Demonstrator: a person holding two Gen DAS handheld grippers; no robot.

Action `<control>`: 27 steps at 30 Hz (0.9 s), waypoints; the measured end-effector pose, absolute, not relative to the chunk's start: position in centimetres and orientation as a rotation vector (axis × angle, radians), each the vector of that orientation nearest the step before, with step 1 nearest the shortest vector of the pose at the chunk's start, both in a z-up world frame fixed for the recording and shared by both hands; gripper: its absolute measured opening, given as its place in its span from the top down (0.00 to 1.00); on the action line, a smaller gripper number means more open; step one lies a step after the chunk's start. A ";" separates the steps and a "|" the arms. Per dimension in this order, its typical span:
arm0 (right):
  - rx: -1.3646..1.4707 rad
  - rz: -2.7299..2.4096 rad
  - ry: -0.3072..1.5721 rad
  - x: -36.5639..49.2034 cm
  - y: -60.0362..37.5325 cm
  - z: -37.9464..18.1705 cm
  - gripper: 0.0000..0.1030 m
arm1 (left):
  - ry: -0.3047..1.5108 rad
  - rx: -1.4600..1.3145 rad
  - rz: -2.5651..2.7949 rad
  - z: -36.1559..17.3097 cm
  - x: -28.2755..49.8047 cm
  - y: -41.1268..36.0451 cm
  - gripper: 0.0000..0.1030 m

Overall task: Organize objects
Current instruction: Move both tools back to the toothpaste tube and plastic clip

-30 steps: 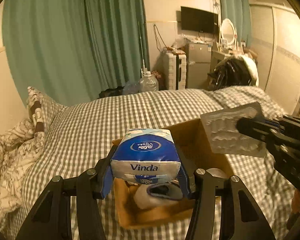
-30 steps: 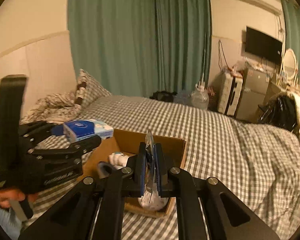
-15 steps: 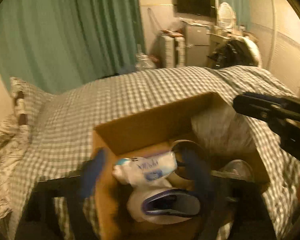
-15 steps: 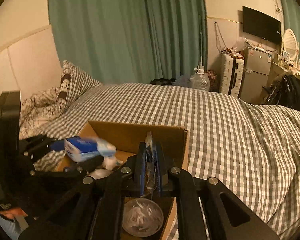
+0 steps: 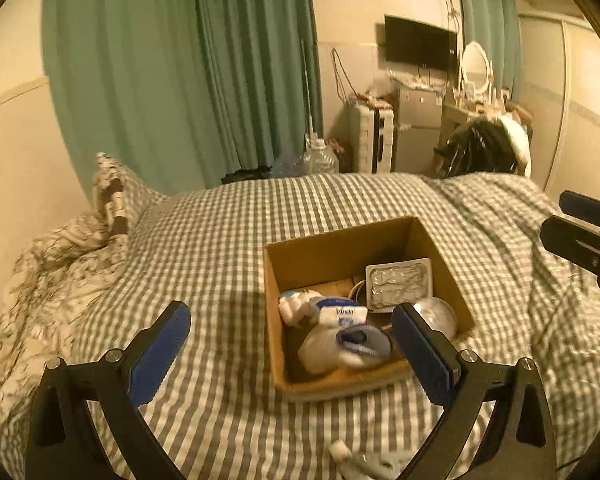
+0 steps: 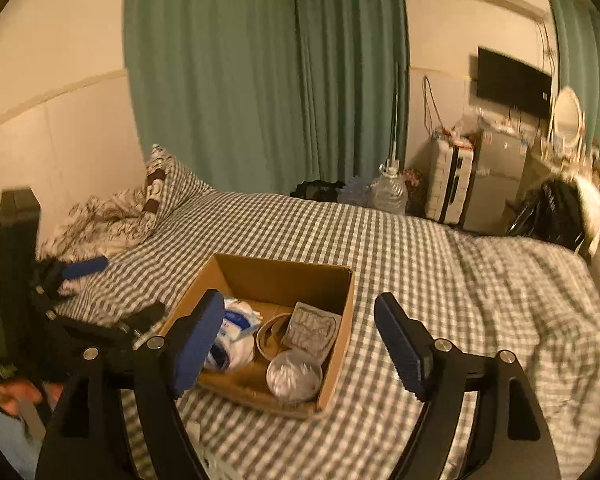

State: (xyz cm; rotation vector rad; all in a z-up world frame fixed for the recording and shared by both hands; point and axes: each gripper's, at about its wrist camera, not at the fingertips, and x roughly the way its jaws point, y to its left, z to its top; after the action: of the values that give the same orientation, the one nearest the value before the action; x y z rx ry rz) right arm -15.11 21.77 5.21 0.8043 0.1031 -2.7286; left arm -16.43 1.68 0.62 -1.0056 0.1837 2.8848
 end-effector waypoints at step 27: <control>1.093 -2.759 0.180 -7.2 22.9 -12.1 0.12 | 0.070 -1.389 2.828 -17.3 -8.5 2.6 0.01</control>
State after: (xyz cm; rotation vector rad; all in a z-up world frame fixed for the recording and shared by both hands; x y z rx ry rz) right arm -7.18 22.90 -12.07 1.0934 0.1797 -2.7592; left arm -8.52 2.56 -17.27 -1.3891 0.0699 2.8285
